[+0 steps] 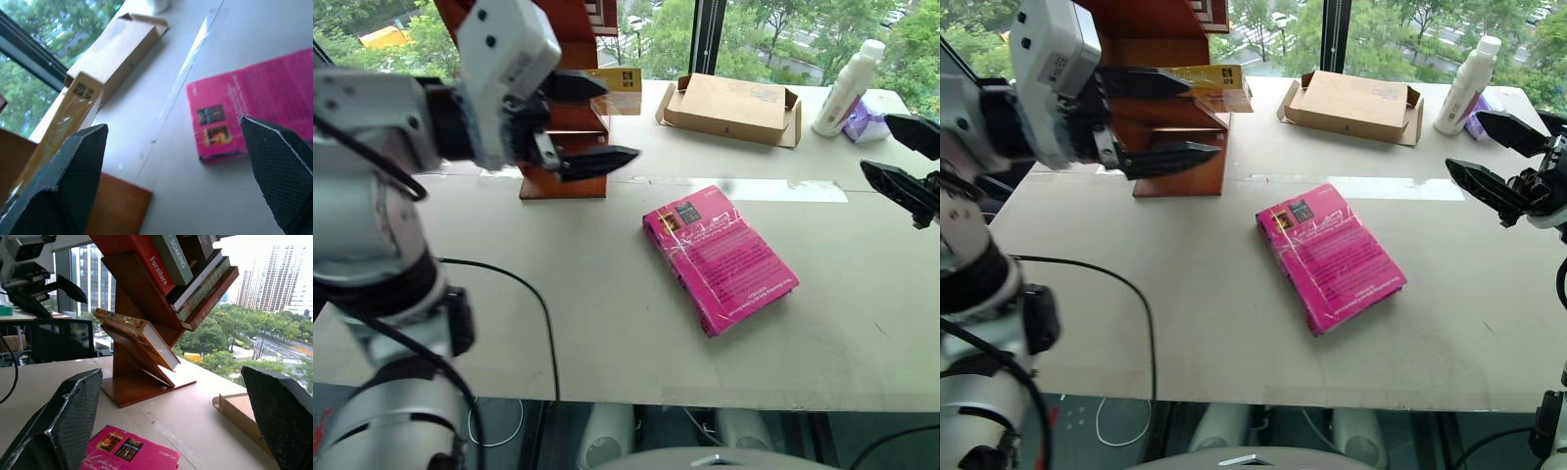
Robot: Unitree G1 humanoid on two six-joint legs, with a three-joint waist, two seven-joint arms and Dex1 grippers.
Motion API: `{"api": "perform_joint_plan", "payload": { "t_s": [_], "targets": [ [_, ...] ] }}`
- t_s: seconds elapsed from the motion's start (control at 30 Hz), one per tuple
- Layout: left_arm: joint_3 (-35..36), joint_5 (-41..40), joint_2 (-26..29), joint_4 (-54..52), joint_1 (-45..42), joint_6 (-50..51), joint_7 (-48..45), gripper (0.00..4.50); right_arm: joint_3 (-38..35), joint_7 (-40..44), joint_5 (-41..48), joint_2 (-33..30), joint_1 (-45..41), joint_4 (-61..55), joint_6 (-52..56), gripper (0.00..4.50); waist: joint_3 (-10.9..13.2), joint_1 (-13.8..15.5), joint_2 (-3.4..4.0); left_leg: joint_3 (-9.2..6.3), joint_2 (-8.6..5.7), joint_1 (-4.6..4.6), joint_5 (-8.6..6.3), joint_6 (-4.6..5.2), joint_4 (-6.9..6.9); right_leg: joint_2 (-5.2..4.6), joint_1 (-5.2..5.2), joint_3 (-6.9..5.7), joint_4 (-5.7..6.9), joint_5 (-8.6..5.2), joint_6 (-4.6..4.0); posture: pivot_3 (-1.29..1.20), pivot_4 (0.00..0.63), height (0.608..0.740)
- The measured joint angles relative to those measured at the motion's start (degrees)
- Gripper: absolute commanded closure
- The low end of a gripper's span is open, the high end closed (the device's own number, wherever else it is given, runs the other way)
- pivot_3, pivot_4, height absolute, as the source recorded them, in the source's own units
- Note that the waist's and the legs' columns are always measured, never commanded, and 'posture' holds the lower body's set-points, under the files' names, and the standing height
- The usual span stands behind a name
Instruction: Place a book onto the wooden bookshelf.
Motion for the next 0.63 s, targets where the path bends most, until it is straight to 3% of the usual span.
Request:
{"api": "perform_joint_plan", "payload": {
  "t_s": [0.13,0.27,0.43,0.53,0.63],
  "targets": [
    [1.2,-3.7,-10.5,-7.3,11.0,3.1,8.2,0.05,-0.1,-0.7,-3.7,-2.4,4.3,1.6,-0.1,0.0,0.0,0.0,0.01,-0.07,-0.03,0.07,0.02,-0.04,-0.02,0.0,0.13,0.03,-0.07,0.07,-0.14,0.0,0.15,0.733],
    [2.1,-5.3,-13.9,-9.4,25.3,-4.3,14.4,0.05,-2.9,-0.6,-6.6,-3.9,14.1,2.1,-0.4,0.0,0.0,0.0,0.03,-0.16,0.0,0.06,0.03,-0.06,-0.11,-0.02,0.13,0.12,-0.09,0.07,-0.16,0.0,0.15,0.733],
    [6.7,-7.7,-10.3,-6.4,42.7,-14.6,15.1,0.05,-8.5,0.1,-8.8,-4.7,24.6,3.9,-1.4,0.0,-0.1,-0.3,0.06,-0.04,-0.01,0.3,-0.03,0.03,-0.1,-0.04,0.25,0.06,-0.08,-0.04,-0.36,0.0,0.15,0.733],
    [11.2,-7.9,-5.0,1.5,58.1,-25.1,12.8,0.05,-13.5,0.7,-11.8,-6.0,33.2,8.5,-3.3,0.0,-0.1,-0.3,0.04,0.04,-0.02,0.71,-0.11,0.1,-0.26,-0.19,0.55,0.05,-0.15,-0.16,-0.33,0.0,0.15,0.733],
    [11.5,-8.2,-3.3,4.4,61.8,-30.3,12.4,0.05,-14.5,1.6,-13.0,-6.3,35.3,11.5,-4.4,0.0,-0.1,-0.3,0.03,0.01,-0.03,0.72,-0.26,-0.15,-0.27,-0.64,0.5,0.08,-0.18,-0.2,-0.27,0.0,0.15,0.733]
  ]
}}
